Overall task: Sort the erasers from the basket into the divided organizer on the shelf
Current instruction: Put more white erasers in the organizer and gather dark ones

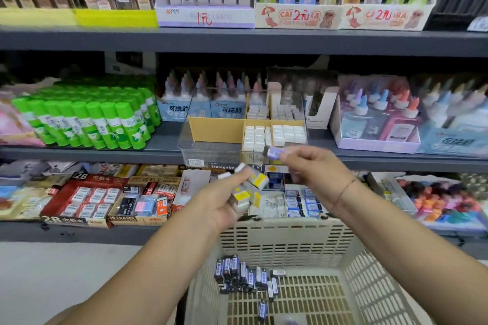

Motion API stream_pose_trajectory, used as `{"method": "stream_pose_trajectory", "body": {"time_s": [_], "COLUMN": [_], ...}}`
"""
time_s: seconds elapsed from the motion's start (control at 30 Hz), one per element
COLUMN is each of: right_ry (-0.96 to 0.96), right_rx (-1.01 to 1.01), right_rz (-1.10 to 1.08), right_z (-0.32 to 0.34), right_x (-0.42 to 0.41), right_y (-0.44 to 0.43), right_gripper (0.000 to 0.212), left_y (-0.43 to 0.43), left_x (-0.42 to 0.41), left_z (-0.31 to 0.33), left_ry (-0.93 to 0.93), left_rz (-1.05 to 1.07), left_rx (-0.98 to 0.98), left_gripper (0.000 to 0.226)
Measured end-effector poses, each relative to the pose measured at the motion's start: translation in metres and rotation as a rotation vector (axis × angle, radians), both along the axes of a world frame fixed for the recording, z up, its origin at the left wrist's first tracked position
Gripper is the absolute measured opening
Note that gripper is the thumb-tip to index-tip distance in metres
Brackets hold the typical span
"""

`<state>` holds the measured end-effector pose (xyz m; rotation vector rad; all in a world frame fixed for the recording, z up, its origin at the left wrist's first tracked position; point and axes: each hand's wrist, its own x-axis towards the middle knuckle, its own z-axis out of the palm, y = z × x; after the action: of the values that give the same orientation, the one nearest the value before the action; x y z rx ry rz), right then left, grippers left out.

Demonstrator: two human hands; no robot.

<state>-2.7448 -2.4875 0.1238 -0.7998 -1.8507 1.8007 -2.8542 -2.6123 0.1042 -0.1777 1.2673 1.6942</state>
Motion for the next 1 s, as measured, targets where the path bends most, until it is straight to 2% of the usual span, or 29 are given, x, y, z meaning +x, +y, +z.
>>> {"method": "stream_pose_trajectory", "body": {"time_s": [0.13,0.33,0.4,0.47,0.53,0.6,0.7,0.83,1.0], "right_ry": [0.032,-0.229,-0.265,-0.324,-0.414,-0.483,-0.489,-0.594,-0.689], "right_rx": [0.288,0.571,0.591,0.583,0.608,0.632,0.581,0.819,0.952], "right_rz": [0.074,0.143,0.127,0.108,0.122,0.17,0.201,0.167,0.179], "right_z": [0.031,0.025,0.02,0.012,0.004,-0.002,-0.011,-0.02,-0.019], "right_x": [-0.053,-0.149,-0.17,-0.184,-0.194,-0.201,-0.21,-0.222,-0.231], "right_y": [0.002,-0.003,-0.005,-0.007,-0.009,-0.009,-0.009,-0.012,-0.014], "right_gripper": [0.007,0.007,0.013,0.017,0.008,0.009,0.016,0.019,0.03], "left_y": [-0.01,-0.035,-0.04,-0.041,-0.039,-0.037,-0.038,-0.043,-0.047], "left_x": [-0.029,-0.072,-0.083,-0.093,-0.1,-0.107,-0.112,-0.115,-0.115], "left_z": [0.019,0.024,0.022,0.019,0.018,0.018,0.018,0.015,0.016], "left_ry": [0.009,-0.001,-0.005,0.006,0.021,0.03,0.033,0.021,-0.003], "left_rz": [0.172,0.404,0.439,0.443,0.435,0.421,0.367,0.347,0.345], "left_rx": [0.115,0.124,0.123,0.101,0.084,0.08,0.06,0.032,0.039], "left_gripper": [0.014,0.015,0.016,0.018,0.019,0.021,0.022,0.02,0.017]}}
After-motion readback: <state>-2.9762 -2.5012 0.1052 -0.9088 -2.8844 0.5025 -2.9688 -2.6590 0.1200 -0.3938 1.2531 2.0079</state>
